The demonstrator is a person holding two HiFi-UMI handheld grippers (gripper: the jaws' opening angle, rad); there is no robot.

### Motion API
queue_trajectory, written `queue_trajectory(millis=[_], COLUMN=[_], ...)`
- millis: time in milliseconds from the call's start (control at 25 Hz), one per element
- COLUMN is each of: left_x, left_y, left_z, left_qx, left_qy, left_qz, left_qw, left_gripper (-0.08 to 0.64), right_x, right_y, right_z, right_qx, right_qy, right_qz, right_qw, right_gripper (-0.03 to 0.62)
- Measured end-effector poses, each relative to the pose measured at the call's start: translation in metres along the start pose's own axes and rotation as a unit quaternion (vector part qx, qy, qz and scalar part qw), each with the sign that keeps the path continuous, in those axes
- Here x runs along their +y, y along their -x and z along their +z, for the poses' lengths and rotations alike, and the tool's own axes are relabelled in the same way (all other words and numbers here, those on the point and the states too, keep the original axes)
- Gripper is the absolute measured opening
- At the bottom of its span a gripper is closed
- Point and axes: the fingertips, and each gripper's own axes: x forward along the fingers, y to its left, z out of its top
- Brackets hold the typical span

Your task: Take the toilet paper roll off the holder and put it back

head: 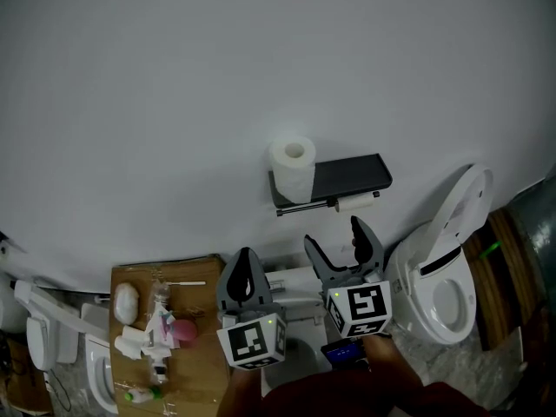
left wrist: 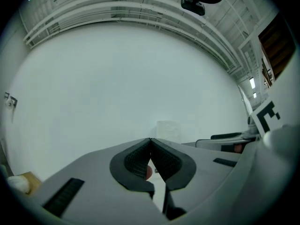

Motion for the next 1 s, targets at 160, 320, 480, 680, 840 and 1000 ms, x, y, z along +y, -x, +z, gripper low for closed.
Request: queue_trajectory(millis=[160,320,480,680,840,1000], left_x=[-0.006,-0.011,-0.016,-0.016,-0.015,-0.016], left_y=[0.004,0.005,0.006,0.007,0.009,0.01], left_z=[-0.002,-0.007,-0.005,-0.004,-0.002,-0.002], left_qx=[0.001,0.007,0.007,0.004,0.003,0.001], left_qy=[-0.003,-0.003,-0.002,-0.003,0.0,-0.002], left_qz=[-0.006,-0.012,-0.016,-0.016,-0.013,-0.016], left_qw=[1.0,0.9999,0.9998,0.9999,0.9999,0.9999], left_gripper=[0.005,0.005,0.005,0.005,0.005,0.005], right_x=[-0.001,-0.002,-0.003,-0.004,-0.002,-0.006], right_y=[0.021,0.027,0.03,0.033,0.035,0.037], right_z=[-0.017,-0.022,-0.018,-0.018,-0.015,-0.012], right_qx=[0.011,0.016,0.011,0.009,0.007,0.0], right_qy=[-0.002,-0.004,-0.003,-0.003,-0.002,-0.006], right_qz=[-0.011,-0.011,-0.011,-0.015,-0.011,-0.024], right_qw=[1.0,1.0,1.0,1.0,1.0,1.0], right_gripper=[0.364,0.364,0.364,0.362,0.362,0.234])
